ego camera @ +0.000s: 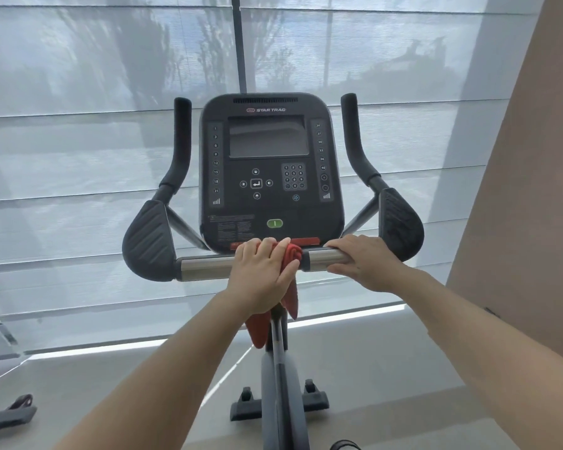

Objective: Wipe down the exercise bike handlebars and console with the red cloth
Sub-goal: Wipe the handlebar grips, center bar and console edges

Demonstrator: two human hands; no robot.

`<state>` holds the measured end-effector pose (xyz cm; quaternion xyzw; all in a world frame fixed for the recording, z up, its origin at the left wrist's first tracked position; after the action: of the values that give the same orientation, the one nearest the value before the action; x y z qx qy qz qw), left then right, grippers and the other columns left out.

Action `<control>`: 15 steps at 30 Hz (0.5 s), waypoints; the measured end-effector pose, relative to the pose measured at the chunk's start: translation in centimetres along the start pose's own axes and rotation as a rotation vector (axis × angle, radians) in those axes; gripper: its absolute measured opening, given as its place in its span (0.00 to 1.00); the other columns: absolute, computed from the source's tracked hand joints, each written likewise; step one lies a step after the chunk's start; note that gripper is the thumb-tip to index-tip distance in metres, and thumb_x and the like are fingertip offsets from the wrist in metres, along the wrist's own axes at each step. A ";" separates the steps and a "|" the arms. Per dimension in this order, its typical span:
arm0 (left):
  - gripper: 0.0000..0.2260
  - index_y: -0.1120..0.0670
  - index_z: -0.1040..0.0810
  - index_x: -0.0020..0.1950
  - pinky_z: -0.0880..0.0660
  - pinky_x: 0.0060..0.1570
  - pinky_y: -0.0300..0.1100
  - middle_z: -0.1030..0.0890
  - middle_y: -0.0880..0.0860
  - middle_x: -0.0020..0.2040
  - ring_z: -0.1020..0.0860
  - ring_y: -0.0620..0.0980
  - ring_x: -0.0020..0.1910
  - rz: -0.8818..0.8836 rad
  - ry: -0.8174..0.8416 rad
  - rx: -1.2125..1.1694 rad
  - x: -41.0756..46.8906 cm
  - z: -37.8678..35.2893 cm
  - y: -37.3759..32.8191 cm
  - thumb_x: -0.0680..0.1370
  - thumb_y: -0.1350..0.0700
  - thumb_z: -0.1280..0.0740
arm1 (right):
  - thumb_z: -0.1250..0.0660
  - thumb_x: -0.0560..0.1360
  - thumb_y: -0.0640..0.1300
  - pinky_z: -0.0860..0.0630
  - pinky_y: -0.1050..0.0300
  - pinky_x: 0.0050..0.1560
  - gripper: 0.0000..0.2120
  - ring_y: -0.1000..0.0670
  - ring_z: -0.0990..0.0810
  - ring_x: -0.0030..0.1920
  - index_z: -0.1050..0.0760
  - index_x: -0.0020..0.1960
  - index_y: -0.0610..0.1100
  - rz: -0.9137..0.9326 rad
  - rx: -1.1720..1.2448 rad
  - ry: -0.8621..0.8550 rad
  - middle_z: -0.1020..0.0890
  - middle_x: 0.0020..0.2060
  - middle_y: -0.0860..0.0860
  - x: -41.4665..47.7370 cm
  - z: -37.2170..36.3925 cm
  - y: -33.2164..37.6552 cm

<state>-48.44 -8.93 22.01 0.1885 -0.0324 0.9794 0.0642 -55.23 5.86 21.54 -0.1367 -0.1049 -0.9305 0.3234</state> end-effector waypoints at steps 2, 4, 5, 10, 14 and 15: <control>0.23 0.47 0.44 0.75 0.44 0.70 0.49 0.34 0.48 0.70 0.39 0.53 0.69 -0.055 0.060 -0.052 0.6 -0.1 0.2 0.81 0.43 0.55 | 0.38 0.74 0.60 0.34 0.55 0.58 0.23 0.51 0.27 0.58 0.34 0.67 0.55 -0.006 0.067 0.052 0.24 0.57 0.54 0.0 0.3 -0.4; 0.21 0.45 0.40 0.74 0.38 0.67 0.49 0.30 0.47 0.68 0.34 0.51 0.67 -0.127 0.097 -0.118 1.0 0.3 1.2 0.81 0.45 0.50 | 0.37 0.72 0.62 0.36 0.54 0.65 0.28 0.51 0.30 0.64 0.36 0.69 0.54 -0.007 0.027 0.043 0.26 0.63 0.54 -0.3 1.6 -1.8; 0.20 0.45 0.38 0.73 0.34 0.65 0.48 0.28 0.47 0.65 0.32 0.51 0.65 -0.146 0.097 -0.137 1.2 0.5 1.8 0.81 0.45 0.48 | 0.37 0.71 0.64 0.39 0.52 0.68 0.31 0.52 0.32 0.66 0.37 0.70 0.54 -0.011 -0.039 0.041 0.27 0.65 0.55 -0.6 2.3 -2.7; 0.22 0.46 0.36 0.70 0.31 0.59 0.47 0.26 0.50 0.56 0.29 0.52 0.57 -0.131 0.099 -0.084 1.9 -0.3 -0.1 0.78 0.39 0.44 | 0.38 0.73 0.62 0.59 0.39 0.72 0.30 0.54 0.52 0.74 0.40 0.70 0.53 -0.054 -0.133 0.100 0.38 0.70 0.55 -2.4 1.5 -5.1; 0.25 0.49 0.36 0.70 0.29 0.55 0.46 0.26 0.52 0.55 0.27 0.53 0.55 -0.116 0.042 -0.137 3.3 -0.6 -3.0 0.77 0.38 0.43 | 0.36 0.72 0.61 0.60 0.39 0.71 0.28 0.54 0.52 0.74 0.37 0.68 0.52 -0.048 -0.099 0.032 0.37 0.68 0.55 -2.3 1.2 -5.1; 0.25 0.49 0.36 0.70 0.29 0.54 0.46 0.27 0.52 0.55 0.27 0.53 0.55 -0.117 0.031 -0.153 3.6 -0.7 -3.7 0.77 0.38 0.43 | 0.36 0.72 0.61 0.60 0.40 0.71 0.28 0.55 0.51 0.73 0.36 0.68 0.52 -0.045 -0.101 0.022 0.36 0.68 0.55 -2.3 1.3 -5.2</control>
<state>-51.50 -4.77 22.86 0.1694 -0.0951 0.9715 0.1359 -56.52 11.51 21.47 -0.1400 -0.0575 -0.9431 0.2960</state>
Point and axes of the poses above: each hand's wrist, its own x-axis towards the middle knuckle, its own z-axis out of the back of the hand, y = z × x, the point moved 10 cm from there along x, towards the middle knuckle
